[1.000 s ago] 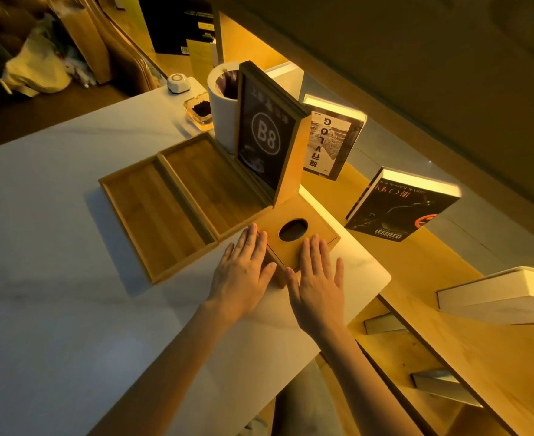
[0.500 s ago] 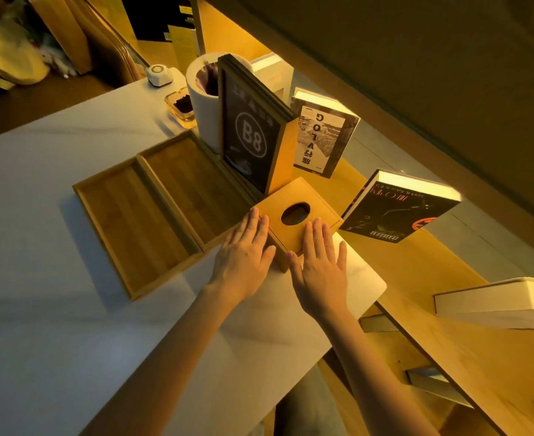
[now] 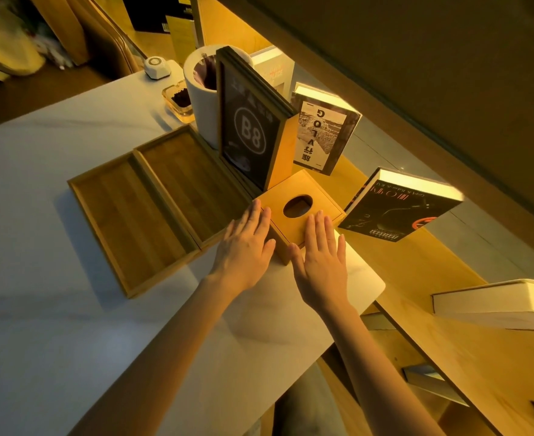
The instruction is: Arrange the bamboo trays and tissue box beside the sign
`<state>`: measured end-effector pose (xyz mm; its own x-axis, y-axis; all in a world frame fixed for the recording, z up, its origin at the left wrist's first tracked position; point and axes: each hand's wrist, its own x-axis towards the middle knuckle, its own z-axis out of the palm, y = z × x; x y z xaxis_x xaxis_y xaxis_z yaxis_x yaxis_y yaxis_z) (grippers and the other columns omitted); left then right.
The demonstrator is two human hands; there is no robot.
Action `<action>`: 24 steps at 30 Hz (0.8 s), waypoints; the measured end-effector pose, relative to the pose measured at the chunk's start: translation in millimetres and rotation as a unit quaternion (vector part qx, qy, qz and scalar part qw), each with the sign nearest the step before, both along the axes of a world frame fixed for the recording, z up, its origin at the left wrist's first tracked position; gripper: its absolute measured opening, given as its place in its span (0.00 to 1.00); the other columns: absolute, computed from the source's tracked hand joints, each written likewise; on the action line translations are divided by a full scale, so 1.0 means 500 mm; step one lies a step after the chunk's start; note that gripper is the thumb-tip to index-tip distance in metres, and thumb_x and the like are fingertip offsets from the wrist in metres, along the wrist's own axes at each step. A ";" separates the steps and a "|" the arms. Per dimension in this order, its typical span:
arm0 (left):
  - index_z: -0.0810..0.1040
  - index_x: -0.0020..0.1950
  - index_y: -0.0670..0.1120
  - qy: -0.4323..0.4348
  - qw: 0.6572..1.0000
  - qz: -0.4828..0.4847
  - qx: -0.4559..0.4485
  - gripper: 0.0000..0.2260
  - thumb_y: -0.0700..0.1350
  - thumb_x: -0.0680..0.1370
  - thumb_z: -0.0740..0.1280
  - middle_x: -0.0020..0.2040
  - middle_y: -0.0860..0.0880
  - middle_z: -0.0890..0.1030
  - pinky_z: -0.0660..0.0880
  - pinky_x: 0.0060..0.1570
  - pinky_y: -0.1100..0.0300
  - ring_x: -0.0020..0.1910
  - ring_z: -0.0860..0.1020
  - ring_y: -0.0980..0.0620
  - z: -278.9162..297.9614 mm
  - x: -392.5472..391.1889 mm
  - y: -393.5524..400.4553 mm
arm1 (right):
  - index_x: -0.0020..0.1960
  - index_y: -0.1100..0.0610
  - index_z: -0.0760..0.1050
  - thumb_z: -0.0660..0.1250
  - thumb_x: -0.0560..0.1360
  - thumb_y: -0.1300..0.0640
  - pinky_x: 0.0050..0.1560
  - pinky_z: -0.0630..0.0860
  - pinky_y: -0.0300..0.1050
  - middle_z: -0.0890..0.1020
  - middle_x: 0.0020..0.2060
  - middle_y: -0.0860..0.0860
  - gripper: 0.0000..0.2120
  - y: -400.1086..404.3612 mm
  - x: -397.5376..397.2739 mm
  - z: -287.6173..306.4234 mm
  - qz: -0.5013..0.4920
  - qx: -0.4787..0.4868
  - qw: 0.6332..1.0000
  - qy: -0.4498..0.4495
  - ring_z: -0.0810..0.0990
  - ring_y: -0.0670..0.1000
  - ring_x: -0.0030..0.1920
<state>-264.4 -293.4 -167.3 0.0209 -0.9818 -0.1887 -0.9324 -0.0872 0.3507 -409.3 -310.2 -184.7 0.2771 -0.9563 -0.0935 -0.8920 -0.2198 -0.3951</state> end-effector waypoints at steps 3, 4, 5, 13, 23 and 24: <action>0.43 0.73 0.47 -0.002 1.000 0.001 -0.001 0.26 0.52 0.79 0.50 0.76 0.45 0.44 0.50 0.73 0.50 0.75 0.46 0.47 0.000 -0.001 0.001 | 0.74 0.52 0.39 0.40 0.75 0.39 0.72 0.35 0.50 0.43 0.76 0.50 0.32 0.002 0.004 0.000 -0.005 0.000 1.000 0.001 0.38 0.50 0.75; 0.43 0.73 0.47 -0.001 1.000 0.001 0.000 0.26 0.52 0.79 0.50 0.76 0.45 0.44 0.50 0.72 0.50 0.75 0.47 0.47 0.000 -0.001 0.000 | 0.74 0.52 0.40 0.40 0.75 0.39 0.72 0.35 0.50 0.44 0.76 0.50 0.32 0.003 0.006 0.002 -0.008 0.002 1.000 -0.002 0.38 0.50 0.75; 0.43 0.73 0.47 -0.001 1.000 0.002 0.001 0.26 0.52 0.79 0.50 0.76 0.45 0.44 0.50 0.72 0.50 0.75 0.47 0.46 0.001 -0.001 0.000 | 0.74 0.52 0.40 0.40 0.74 0.39 0.71 0.35 0.50 0.44 0.76 0.50 0.32 0.002 0.007 0.002 -0.008 0.004 1.000 -0.003 0.38 0.50 0.75; 0.44 0.73 0.48 0.019 0.999 0.008 0.025 0.26 0.53 0.79 0.51 0.77 0.46 0.44 0.53 0.72 0.48 0.75 0.49 0.45 0.011 0.003 -0.003 | 0.74 0.54 0.44 0.47 0.77 0.40 0.73 0.38 0.52 0.48 0.76 0.52 0.31 -0.005 0.003 0.026 0.010 0.007 1.000 0.014 0.42 0.52 0.76; 0.59 0.71 0.45 0.200 0.974 0.099 0.036 0.25 0.55 0.77 0.55 0.70 0.43 0.68 0.66 0.63 0.53 0.68 0.68 0.45 0.101 0.031 0.087 | 0.62 0.58 0.71 0.60 0.77 0.55 0.51 0.74 0.45 0.79 0.57 0.57 0.15 0.031 0.096 0.167 0.098 0.029 0.981 -0.168 0.78 0.55 0.56; 0.60 0.70 0.44 0.209 0.971 0.115 0.030 0.25 0.55 0.77 0.55 0.69 0.42 0.70 0.67 0.63 0.53 0.67 0.69 0.45 0.117 0.050 0.101 | 0.61 0.58 0.72 0.60 0.77 0.55 0.50 0.73 0.43 0.80 0.56 0.56 0.14 0.043 0.112 0.175 0.110 0.034 0.976 -0.185 0.79 0.54 0.56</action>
